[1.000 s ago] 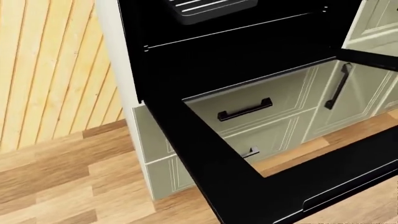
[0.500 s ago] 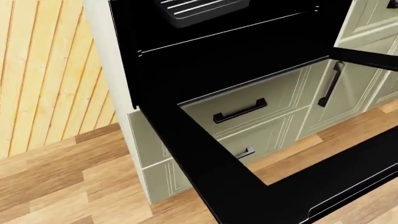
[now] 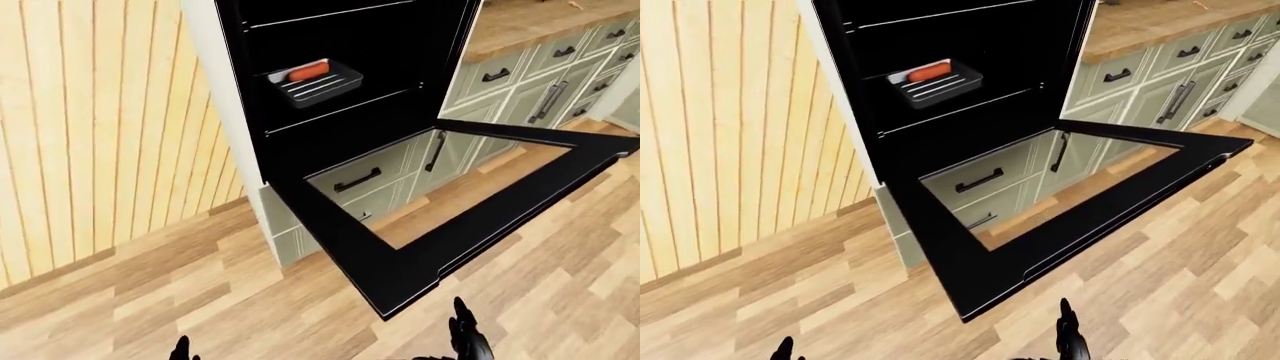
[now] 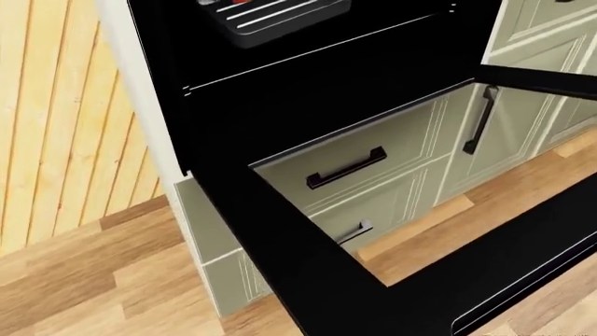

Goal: Close the oven door.

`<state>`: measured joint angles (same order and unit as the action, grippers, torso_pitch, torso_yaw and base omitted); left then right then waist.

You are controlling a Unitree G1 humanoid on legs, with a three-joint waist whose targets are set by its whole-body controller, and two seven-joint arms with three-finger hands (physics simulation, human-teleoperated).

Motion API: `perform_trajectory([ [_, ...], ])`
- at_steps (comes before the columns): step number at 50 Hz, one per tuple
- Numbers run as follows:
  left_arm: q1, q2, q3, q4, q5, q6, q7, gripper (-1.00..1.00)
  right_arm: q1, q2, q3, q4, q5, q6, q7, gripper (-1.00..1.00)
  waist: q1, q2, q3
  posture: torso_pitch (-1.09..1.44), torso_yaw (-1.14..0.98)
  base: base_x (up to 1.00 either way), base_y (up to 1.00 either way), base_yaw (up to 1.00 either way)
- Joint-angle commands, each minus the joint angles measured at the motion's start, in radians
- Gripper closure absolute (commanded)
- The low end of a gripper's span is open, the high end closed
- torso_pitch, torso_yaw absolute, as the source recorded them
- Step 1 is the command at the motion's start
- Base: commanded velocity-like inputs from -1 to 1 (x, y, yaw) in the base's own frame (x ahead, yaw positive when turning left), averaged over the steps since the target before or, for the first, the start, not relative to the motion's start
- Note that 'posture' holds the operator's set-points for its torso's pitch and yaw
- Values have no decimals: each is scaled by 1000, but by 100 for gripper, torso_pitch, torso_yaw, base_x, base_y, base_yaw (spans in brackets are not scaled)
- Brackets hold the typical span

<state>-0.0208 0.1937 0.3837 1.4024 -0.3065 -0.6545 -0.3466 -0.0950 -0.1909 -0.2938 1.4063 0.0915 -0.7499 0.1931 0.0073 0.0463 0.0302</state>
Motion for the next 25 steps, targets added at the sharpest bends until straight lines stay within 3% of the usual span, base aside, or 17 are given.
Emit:
perform_trajectory([
  [1,-7,0,-5,-13,1,-23,-6,-100,-10,-21,-10,-24,14,-30,-7,-100,-3,-8,-7,0,0,0,0,-13],
  [5,-6,-3,-11,-14,-4,-27,-3,-100,-12,-22,-11,-24,16,-28,-3,-100,-4,-57,-5,0,0,0,0,-13],
  [7,-9,0,-12,-13,-6,-24,-6,-100,-13,-22,-11,-23,17,-26,-1,-100,-7,-99,-10,0,0,0,0,-14],
  [8,-10,2,-12,-12,-7,-21,-7,-100,-13,-23,-11,-23,17,-26,-1,-100,-10,-135,-21,0,0,0,0,-13],
  [10,-13,7,-9,-12,-8,-16,-10,-100,-15,-23,-11,-24,18,-24,1,-100,-19,-102,-14,0,0,0,0,-13],
  [14,-15,7,-7,-12,-7,-14,-11,-100,-16,-21,-10,-24,18,-23,2,-100,-20,-81,-13,0,0,0,0,-13],
  [19,-16,11,0,-11,-2,-10,-15,-100,-14,-21,-9,-24,19,-23,1,-100,-10,-32,-2,0,0,0,0,-12],
  [21,-16,9,0,-12,-1,-12,-12,-100,-16,-21,-9,-24,21,-22,1,-100,-9,3,-1,0,0,0,0,-9],
  [23,-14,5,-1,-12,1,-16,-11,-100,-14,-19,-8,-24,21,-24,0,-100,-11,56,-2,0,0,0,0,-5],
  [24,-13,4,-2,-12,0,-17,-9,-100,-13,-19,-7,-24,20,-24,-1,-100,-19,15,5,0,0,0,0,-3],
  [25,-11,2,-4,-13,-1,-21,-7,-100,-12,-19,-8,-23,22,-21,3,-100,-21,10,3,0,0,0,0,0],
])
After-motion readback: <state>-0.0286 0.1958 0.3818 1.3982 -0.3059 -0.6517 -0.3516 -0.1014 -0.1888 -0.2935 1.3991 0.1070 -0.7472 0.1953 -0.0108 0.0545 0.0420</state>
